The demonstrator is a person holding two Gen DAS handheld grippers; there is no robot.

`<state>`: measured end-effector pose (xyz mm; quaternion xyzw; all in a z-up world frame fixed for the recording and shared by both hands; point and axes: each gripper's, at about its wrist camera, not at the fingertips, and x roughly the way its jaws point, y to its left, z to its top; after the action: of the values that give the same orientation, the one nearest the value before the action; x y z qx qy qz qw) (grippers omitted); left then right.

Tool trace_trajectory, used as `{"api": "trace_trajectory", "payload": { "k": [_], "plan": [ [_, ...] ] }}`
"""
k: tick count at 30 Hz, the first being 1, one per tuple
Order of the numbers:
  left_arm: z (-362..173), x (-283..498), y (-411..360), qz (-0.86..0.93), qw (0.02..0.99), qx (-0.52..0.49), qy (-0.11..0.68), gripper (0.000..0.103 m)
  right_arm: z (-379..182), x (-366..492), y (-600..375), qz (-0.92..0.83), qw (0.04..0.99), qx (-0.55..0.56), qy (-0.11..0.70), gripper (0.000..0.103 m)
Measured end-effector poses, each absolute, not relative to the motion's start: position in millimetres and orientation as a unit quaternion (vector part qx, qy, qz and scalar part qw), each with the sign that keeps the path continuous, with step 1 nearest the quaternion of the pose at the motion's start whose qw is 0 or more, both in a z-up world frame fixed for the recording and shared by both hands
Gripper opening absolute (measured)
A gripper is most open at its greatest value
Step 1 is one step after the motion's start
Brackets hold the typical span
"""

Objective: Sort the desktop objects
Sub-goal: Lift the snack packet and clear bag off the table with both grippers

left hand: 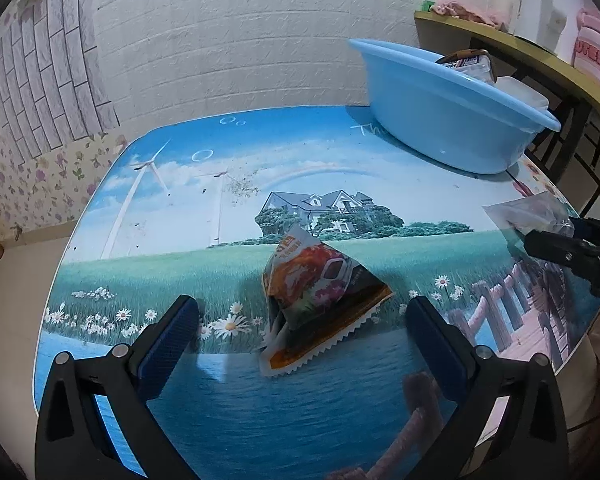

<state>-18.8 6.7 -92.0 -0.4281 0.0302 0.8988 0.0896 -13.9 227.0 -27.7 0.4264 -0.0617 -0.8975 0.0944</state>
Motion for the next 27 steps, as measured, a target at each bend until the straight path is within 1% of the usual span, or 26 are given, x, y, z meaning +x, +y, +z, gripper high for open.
{"api": "trace_trajectory", "payload": {
  "k": [1, 2, 4, 6, 7, 15, 22, 23, 24, 25, 26, 27],
  "plan": [
    [-91.6, -20.2, 6.4, 0.897, 0.088, -0.433, 0.027, 0.103, -28.2, -12.8, 227.2, -0.899, 0.092, 0.424, -0.064, 0.101],
    [-91.2, -20.2, 6.4, 0.894, 0.087, -0.438, 0.028, 0.103, -29.2, -11.7, 227.0, -0.9, 0.087, 0.423, -0.064, 0.103],
    [-90.7, -20.6, 6.7, 0.889, 0.096, -0.447, 0.034, 0.103, -30.8, -9.2, 223.4, -0.904, 0.071, 0.42, -0.045, 0.103],
    [-90.9, -20.6, 6.6, 0.887, 0.105, -0.447, 0.039, 0.103, -34.4, -7.8, 215.6, -0.904, 0.044, 0.424, 0.001, 0.103],
    [-91.0, -20.6, 6.6, 0.888, 0.105, -0.446, 0.04, 0.103, -34.7, -6.7, 214.5, -0.906, 0.043, 0.42, 0.007, 0.103],
    [-93.0, -16.2, 7.7, 0.9, 0.083, -0.427, 0.029, 0.103, -33.0, -4.8, 220.8, -0.908, 0.043, 0.416, 0.006, 0.103],
    [-91.7, -17.4, 9.6, 0.895, 0.091, -0.434, 0.035, 0.101, -35.1, -7.0, 219.6, -0.907, 0.037, 0.419, 0.005, 0.103],
    [-91.3, -16.4, 10.4, 0.896, 0.095, -0.433, 0.037, 0.099, -34.9, -7.3, 219.1, -0.906, 0.037, 0.421, 0.006, 0.103],
    [-90.5, -15.2, 11.1, 0.896, 0.099, -0.43, 0.039, 0.092, -34.7, -7.8, 219.0, -0.907, 0.038, 0.42, 0.007, 0.103],
    [-89.0, -13.7, 12.6, 0.898, 0.105, -0.426, 0.042, 0.08, -35.1, -7.1, 219.1, -0.908, 0.038, 0.418, 0.007, 0.103],
    [-87.5, -12.0, 14.5, 0.898, 0.113, -0.422, 0.046, 0.075, -35.0, -6.3, 220.0, -0.909, 0.037, 0.414, 0.007, 0.101],
    [-86.5, -11.0, 16.3, 0.898, 0.12, -0.421, 0.05, 0.066, -34.7, -5.3, 221.4, -0.911, 0.034, 0.411, 0.006, 0.098]
  ]
}}
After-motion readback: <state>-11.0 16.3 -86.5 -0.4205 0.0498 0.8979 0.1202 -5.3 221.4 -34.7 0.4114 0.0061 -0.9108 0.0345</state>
